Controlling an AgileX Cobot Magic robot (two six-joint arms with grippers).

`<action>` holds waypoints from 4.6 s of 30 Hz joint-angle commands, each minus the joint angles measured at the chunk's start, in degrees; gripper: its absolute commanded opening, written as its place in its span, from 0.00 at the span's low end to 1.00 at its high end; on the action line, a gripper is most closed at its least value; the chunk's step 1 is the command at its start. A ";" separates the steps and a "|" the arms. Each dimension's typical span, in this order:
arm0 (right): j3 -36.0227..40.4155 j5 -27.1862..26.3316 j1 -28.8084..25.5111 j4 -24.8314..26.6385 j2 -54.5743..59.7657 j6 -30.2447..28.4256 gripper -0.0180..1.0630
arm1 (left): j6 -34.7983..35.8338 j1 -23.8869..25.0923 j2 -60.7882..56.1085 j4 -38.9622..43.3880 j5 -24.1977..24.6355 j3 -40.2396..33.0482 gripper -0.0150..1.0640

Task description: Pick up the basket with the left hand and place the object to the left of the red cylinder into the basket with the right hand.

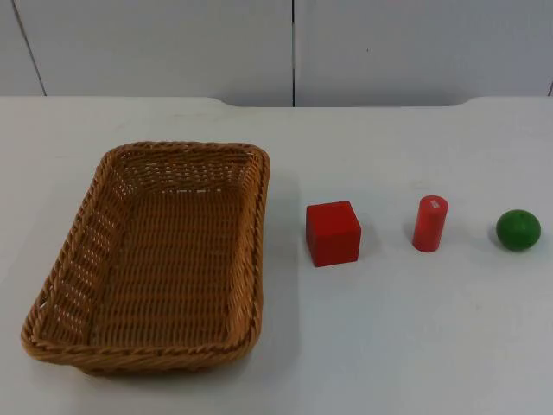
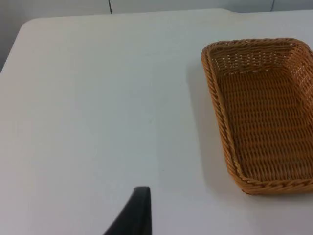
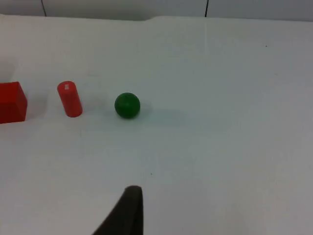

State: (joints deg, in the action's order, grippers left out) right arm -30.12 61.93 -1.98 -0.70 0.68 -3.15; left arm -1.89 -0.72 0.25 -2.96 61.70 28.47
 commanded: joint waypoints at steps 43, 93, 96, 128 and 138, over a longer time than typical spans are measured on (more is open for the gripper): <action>-12.11 -19.39 -0.12 0.70 52.38 -0.79 0.99 | -6.49 0.15 66.15 -12.52 -25.47 12.55 0.99; -12.11 -20.68 -0.12 0.70 52.38 -0.79 0.99 | -12.53 -5.20 117.55 -18.08 -22.10 39.99 0.01; -12.11 -21.26 -0.12 0.70 52.38 -0.79 0.99 | -12.37 -5.20 114.89 -18.23 -20.72 39.99 0.01; -12.11 -18.79 -0.12 1.32 52.38 -0.33 0.99 | -20.56 4.17 82.95 -28.34 -9.65 16.04 0.01; -13.08 -17.30 0.01 10.23 54.29 -9.31 0.99 | -21.83 4.17 82.95 -31.09 -9.65 16.04 0.01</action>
State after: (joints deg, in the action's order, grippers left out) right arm -42.72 44.28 -1.87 8.26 54.99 -10.44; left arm -23.56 3.28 83.89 -31.94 51.64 44.66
